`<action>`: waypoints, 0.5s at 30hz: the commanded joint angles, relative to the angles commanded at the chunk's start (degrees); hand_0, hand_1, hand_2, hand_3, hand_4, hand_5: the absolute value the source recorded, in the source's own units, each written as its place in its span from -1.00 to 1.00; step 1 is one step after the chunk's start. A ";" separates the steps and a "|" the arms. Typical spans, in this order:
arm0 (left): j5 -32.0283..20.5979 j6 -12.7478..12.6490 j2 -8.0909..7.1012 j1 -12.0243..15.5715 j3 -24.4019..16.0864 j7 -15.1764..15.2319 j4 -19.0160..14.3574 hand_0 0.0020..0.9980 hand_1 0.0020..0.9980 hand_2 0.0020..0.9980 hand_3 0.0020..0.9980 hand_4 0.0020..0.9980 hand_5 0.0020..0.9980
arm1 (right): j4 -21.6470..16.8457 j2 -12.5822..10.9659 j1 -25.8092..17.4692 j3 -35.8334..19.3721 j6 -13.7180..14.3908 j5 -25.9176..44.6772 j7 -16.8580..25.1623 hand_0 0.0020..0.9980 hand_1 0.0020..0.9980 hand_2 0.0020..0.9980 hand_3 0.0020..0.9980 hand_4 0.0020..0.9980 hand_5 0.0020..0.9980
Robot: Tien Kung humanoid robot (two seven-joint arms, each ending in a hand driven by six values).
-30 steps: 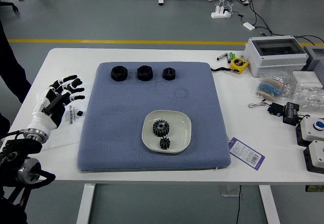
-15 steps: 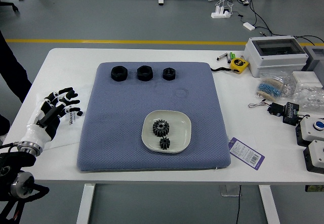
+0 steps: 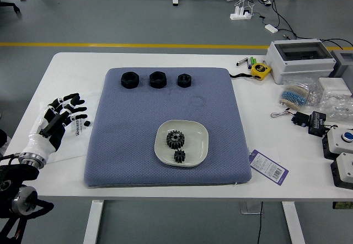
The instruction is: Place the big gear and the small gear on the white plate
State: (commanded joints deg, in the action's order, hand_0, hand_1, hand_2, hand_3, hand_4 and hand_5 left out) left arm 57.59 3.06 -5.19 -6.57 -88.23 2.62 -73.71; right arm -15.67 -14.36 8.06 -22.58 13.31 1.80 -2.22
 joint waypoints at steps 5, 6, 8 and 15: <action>0.09 -0.08 -0.02 0.05 -0.04 0.08 0.10 -0.09 0.12 0.20 0.23 0.86 -0.17 | 0.00 0.03 0.01 -0.04 0.03 0.00 -0.02 0.30 0.29 0.47 0.16 0.69 0.36; 0.11 -0.09 0.00 0.08 -0.02 0.10 0.12 -0.09 0.12 0.20 0.23 0.86 -0.17 | 0.00 0.04 0.01 -0.04 0.04 -0.02 -0.03 0.30 0.29 0.47 0.16 0.69 0.36; 0.12 -0.09 0.00 0.10 0.00 0.11 0.13 -0.08 0.11 0.20 0.23 0.86 -0.16 | 0.00 0.05 0.01 -0.05 0.04 -0.04 -0.04 0.30 0.29 0.47 0.16 0.68 0.36; 0.26 -0.11 -0.06 0.24 0.27 0.13 0.10 -0.07 0.11 0.20 0.23 0.86 -0.16 | -0.01 0.12 -0.19 -0.21 0.12 -0.23 -0.12 0.30 0.29 0.47 0.16 0.68 0.36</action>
State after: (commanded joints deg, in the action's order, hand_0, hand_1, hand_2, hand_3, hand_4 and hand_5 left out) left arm 57.86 2.96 -5.25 -6.34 -87.96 2.75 -73.61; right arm -15.67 -14.24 7.87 -22.78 13.43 1.57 -2.34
